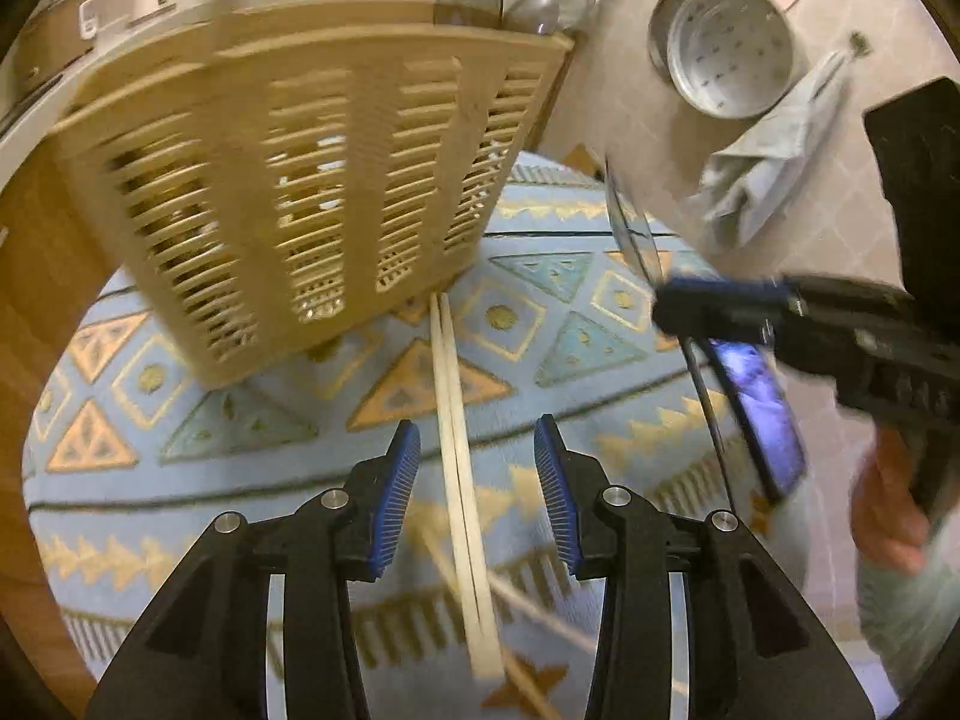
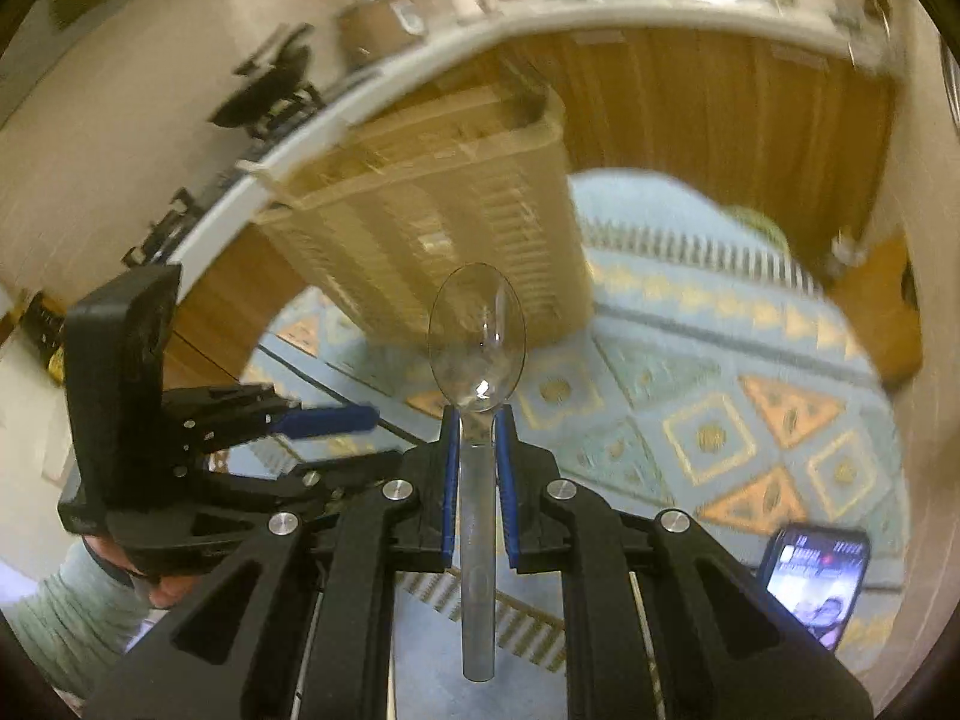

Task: Organize utensils
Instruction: 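Carry the chopstick and clear spoon up over the beige basket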

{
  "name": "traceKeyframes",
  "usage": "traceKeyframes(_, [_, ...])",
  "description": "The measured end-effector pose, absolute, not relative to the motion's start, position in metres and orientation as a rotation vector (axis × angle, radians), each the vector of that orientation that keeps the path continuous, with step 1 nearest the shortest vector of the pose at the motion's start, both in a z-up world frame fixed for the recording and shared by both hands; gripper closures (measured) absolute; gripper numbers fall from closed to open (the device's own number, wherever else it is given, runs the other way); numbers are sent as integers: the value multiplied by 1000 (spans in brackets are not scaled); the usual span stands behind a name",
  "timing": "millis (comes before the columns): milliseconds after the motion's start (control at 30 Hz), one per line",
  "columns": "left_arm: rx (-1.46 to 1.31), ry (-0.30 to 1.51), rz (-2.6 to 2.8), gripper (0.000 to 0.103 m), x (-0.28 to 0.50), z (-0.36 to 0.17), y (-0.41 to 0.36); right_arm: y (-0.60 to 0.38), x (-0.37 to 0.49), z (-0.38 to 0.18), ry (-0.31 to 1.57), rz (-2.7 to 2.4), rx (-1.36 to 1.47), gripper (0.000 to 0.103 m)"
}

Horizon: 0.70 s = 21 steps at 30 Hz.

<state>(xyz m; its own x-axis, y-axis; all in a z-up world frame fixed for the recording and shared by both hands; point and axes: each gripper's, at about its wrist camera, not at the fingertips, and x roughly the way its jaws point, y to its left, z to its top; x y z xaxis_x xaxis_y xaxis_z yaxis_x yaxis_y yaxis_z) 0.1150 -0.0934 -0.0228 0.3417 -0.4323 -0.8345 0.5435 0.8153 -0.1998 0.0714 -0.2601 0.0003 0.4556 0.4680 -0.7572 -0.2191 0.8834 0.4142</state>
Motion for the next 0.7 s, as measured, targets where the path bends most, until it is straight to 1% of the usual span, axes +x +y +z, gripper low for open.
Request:
traceKeyframes(167, [196,1154,-564,66,145,-50,-127,-271,75,-22,1070,422,309,93])
traceKeyframes(200, [216,1147,-561,66,147,-51,-130,-272,75,-22,1072,424,309,93])
traceKeyframes(267, [272,1146,-540,77,149,-52,-139,-276,72,-23,1073,429,307,93])
traceKeyframes(300, [287,1149,-530,93,149,-52,-141,-279,71,-22,1072,430,308,93])
traceKeyframes(433, [316,1134,-528,94,143,-52,-143,-286,69,-18,1063,432,319,93])
traceKeyframes(533, [256,1108,-562,94,130,-51,-138,-287,63,-15,1047,444,331,93])
traceKeyframes(700, [191,932,-588,94,93,-20,-116,-278,51,-2,1001,486,313,93])
